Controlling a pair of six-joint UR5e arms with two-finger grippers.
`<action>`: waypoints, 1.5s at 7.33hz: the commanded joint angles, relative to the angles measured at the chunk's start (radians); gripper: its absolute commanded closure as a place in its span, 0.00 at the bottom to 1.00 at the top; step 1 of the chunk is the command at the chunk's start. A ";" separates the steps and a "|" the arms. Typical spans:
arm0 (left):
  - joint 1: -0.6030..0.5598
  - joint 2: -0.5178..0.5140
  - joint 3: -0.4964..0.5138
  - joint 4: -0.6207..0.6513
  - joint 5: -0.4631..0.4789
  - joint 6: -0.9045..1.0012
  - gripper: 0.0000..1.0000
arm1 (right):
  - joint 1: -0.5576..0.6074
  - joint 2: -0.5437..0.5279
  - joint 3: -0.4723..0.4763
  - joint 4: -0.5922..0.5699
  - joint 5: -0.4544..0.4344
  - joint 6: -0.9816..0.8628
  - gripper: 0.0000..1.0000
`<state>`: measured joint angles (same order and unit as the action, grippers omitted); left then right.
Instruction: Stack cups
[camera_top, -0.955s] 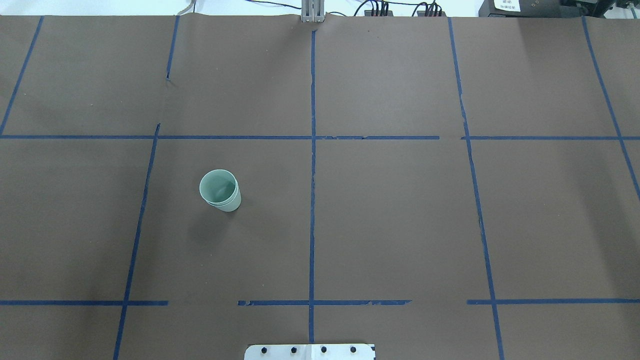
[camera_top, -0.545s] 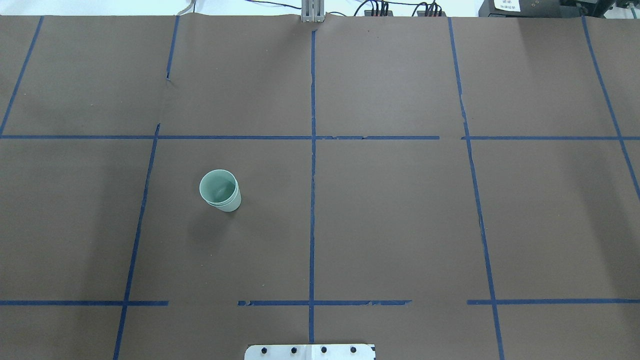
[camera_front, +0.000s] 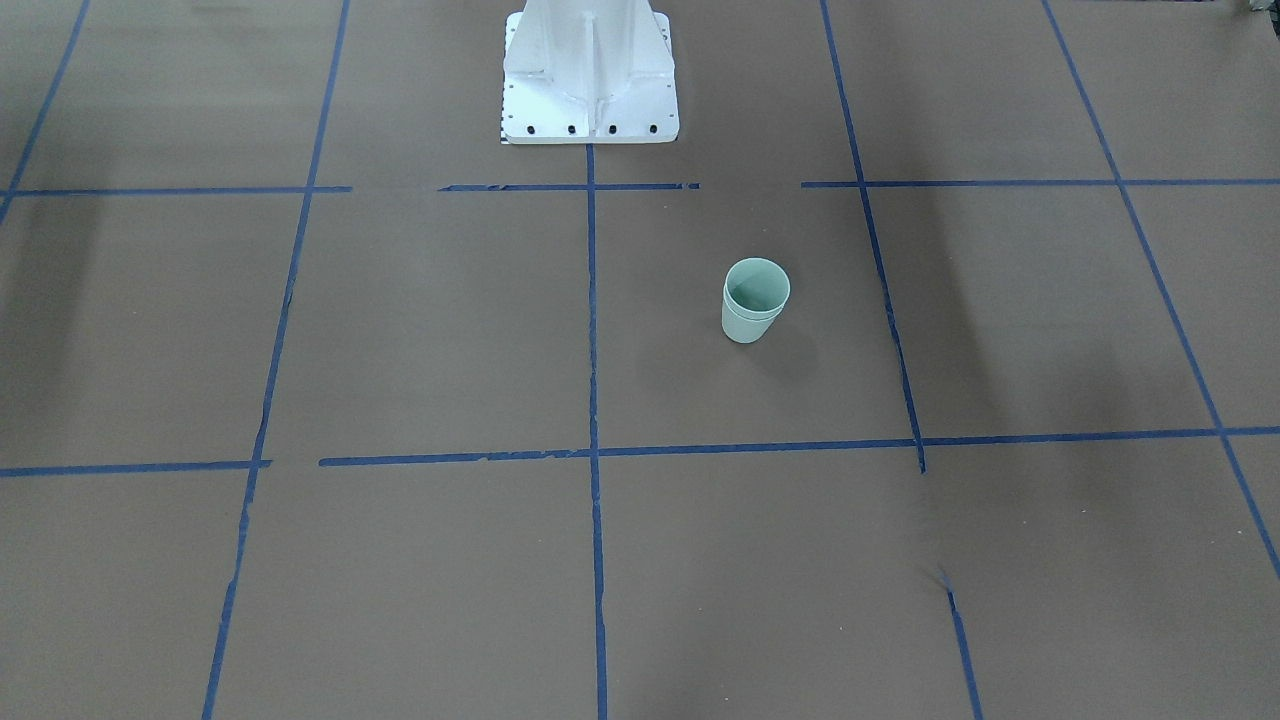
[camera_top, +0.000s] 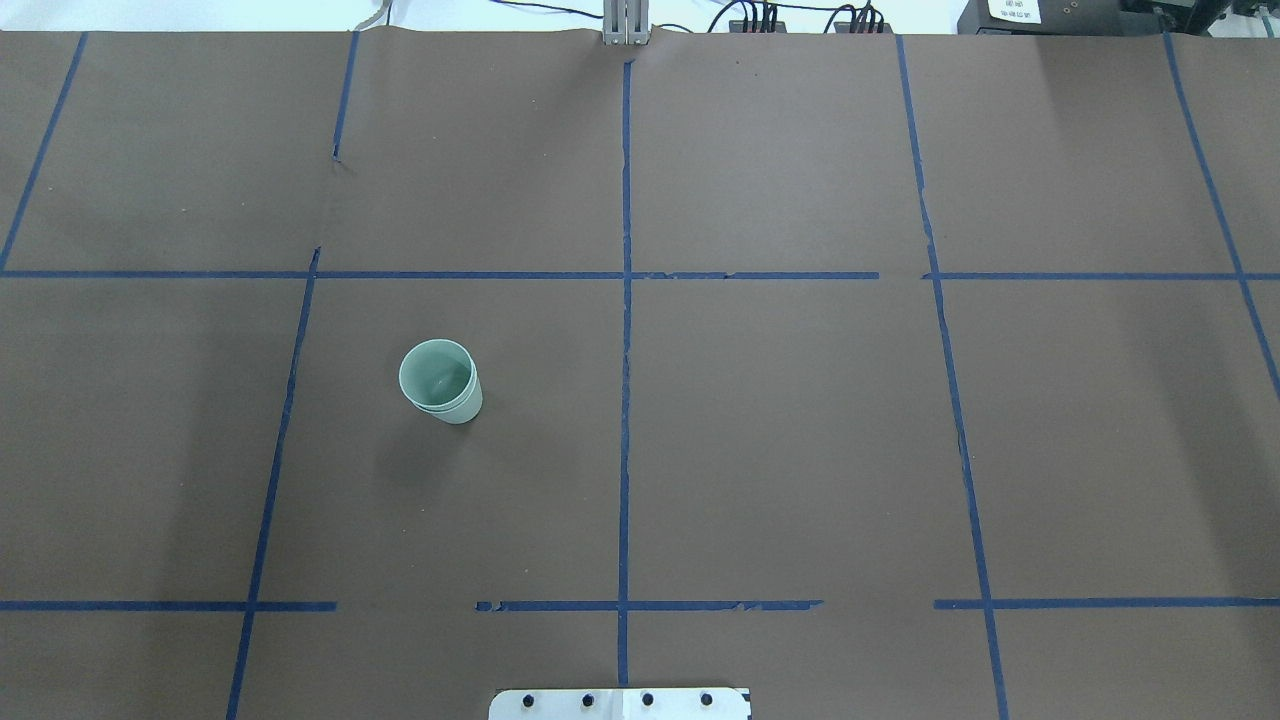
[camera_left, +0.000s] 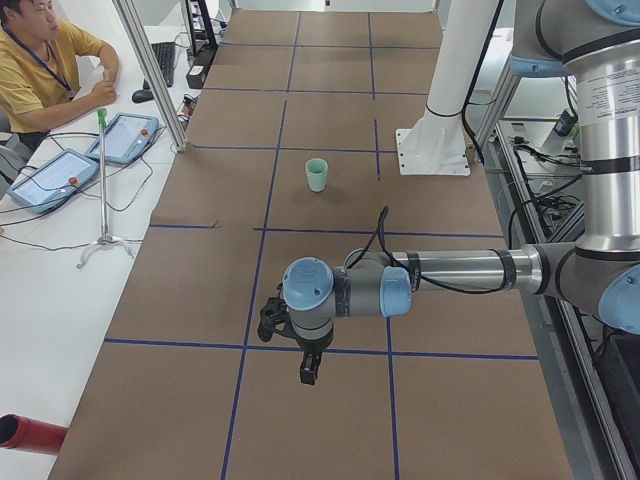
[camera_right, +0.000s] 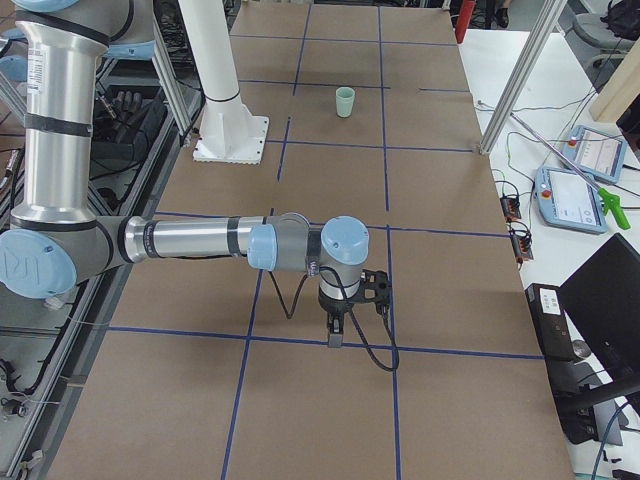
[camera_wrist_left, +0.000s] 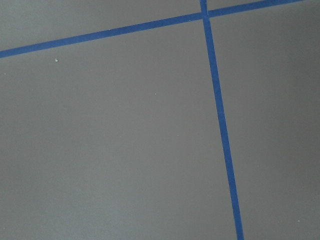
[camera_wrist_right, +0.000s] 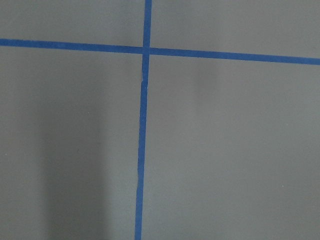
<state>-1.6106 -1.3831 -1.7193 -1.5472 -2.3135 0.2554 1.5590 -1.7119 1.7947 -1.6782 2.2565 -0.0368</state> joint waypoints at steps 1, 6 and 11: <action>0.000 0.001 0.003 -0.001 0.002 0.004 0.00 | 0.000 0.000 0.000 0.000 0.000 0.000 0.00; -0.002 0.001 -0.002 -0.001 0.002 0.004 0.00 | 0.001 0.000 0.000 0.000 0.000 0.000 0.00; -0.002 0.002 -0.013 -0.001 0.002 0.004 0.00 | 0.000 0.000 0.000 0.000 0.000 0.000 0.00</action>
<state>-1.6121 -1.3817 -1.7284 -1.5478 -2.3117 0.2593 1.5590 -1.7119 1.7948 -1.6782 2.2565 -0.0368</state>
